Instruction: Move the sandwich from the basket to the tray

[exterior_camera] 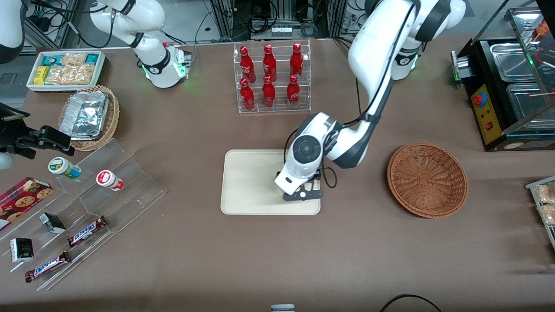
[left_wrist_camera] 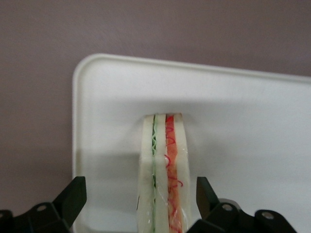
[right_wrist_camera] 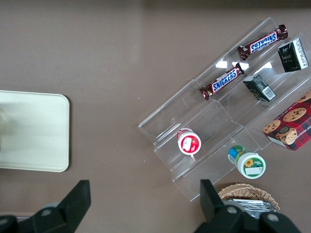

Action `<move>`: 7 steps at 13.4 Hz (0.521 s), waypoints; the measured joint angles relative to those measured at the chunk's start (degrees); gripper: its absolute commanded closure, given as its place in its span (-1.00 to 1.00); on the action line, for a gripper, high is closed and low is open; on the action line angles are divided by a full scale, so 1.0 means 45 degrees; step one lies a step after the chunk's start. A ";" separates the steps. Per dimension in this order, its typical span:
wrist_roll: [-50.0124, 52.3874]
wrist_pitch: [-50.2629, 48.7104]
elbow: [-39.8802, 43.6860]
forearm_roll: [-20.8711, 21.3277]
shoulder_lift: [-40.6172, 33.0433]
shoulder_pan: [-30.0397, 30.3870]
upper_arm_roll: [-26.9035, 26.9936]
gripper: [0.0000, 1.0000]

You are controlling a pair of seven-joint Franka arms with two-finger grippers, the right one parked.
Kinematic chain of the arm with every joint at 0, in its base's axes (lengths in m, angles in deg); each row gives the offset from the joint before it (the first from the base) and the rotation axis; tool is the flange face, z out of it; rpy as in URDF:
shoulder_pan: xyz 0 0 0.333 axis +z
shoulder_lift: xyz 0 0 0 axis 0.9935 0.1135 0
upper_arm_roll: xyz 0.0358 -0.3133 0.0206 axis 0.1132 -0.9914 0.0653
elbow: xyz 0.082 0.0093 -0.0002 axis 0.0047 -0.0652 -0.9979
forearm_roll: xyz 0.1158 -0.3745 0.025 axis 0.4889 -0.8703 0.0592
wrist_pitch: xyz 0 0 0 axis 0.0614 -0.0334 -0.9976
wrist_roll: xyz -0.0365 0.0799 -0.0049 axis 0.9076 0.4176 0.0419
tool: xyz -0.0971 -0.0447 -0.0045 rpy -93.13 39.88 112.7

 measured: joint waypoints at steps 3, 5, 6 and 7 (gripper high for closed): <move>0.0195 -0.1834 -0.0001 0.0062 -0.1919 0.0313 0.0952 -1.00; 0.0019 -0.2699 -0.0216 0.0102 -0.2714 0.0951 0.1428 -1.00; -0.0245 -0.2812 -0.0451 0.0115 -0.3057 0.1425 0.1513 -1.00; -0.0638 -0.2827 -0.0810 0.0122 -0.3477 0.1981 0.1543 -1.00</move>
